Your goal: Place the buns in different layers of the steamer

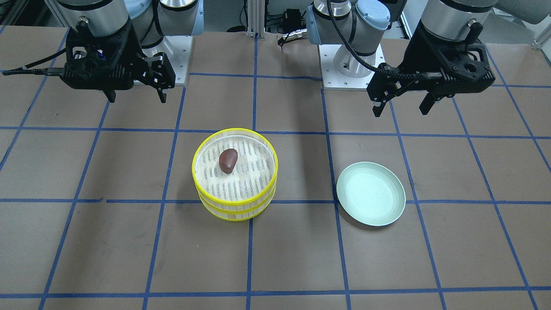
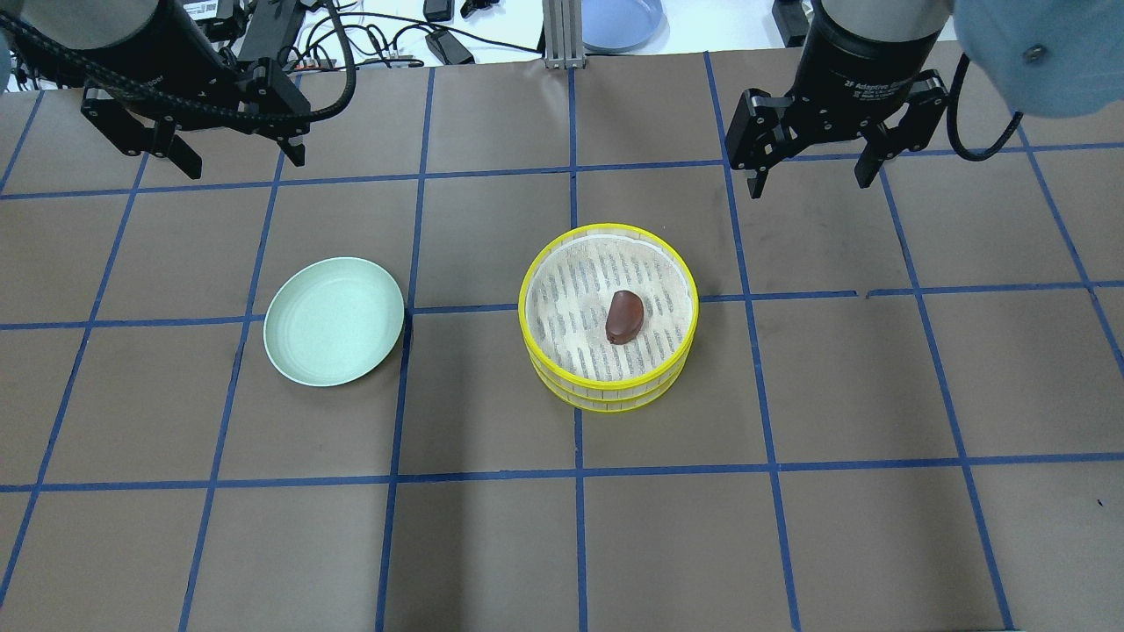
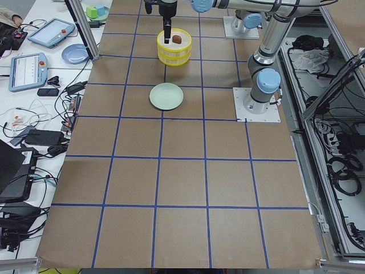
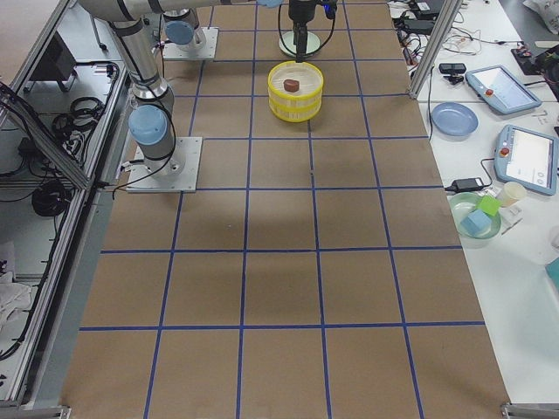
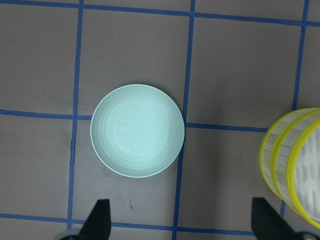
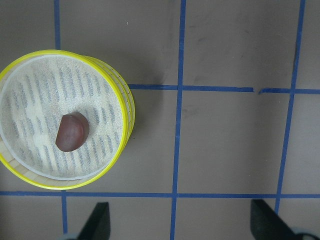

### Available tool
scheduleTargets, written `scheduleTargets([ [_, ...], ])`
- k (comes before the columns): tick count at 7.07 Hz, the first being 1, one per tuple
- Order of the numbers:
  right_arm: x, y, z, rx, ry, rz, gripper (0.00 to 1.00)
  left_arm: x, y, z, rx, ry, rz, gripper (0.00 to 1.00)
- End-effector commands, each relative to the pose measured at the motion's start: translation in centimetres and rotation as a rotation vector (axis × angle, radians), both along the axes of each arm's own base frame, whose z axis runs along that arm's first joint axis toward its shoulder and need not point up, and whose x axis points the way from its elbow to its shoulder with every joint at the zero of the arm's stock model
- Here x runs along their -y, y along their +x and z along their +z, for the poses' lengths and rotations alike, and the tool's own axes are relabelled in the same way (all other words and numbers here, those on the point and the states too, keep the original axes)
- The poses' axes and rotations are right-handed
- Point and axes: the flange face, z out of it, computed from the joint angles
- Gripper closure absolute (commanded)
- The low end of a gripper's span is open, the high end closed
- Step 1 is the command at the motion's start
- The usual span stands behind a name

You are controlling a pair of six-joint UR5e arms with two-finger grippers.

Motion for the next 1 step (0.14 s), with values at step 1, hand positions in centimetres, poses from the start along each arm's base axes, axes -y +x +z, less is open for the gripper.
scheduleTargets([
  [1, 0.0, -0.01, 0.0, -0.001, 0.0, 0.001, 0.0, 0.04, -0.12, -0.2, -0.002, 0.004, -0.004, 0.0],
])
